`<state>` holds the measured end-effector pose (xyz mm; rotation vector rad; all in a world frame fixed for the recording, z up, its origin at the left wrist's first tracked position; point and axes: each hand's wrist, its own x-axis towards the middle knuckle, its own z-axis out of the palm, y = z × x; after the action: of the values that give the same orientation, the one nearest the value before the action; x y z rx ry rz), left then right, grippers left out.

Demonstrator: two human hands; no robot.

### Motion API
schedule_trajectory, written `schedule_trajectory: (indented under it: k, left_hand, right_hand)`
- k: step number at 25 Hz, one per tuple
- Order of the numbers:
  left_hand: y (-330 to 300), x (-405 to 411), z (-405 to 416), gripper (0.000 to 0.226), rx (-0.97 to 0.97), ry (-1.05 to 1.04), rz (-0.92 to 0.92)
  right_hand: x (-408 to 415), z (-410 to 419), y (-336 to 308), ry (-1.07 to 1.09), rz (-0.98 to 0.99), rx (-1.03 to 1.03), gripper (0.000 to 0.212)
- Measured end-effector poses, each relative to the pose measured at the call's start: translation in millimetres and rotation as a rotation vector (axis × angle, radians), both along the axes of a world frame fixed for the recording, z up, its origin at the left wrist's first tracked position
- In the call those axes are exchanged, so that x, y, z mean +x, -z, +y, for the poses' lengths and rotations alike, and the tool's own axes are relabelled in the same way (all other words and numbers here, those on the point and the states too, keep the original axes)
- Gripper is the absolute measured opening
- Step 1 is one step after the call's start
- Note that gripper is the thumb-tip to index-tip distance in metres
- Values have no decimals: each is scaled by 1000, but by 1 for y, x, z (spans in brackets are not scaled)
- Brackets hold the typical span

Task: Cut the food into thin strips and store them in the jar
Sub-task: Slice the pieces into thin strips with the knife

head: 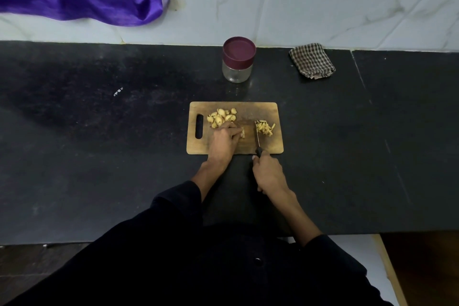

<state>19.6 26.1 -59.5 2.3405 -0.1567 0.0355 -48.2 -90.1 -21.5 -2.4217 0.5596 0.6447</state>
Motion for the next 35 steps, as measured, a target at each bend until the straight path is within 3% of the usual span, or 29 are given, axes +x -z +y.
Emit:
schedule_trajectory:
  k: [8,35]
  left_hand:
    - [4,0,0,20,-38,-31,9]
    - [1,-5,-2,20,9,-32,-5]
  right_hand:
    - [1,11,-7,-113,-40,32,24]
    - [-10,13,4,-104,35,-57,29]
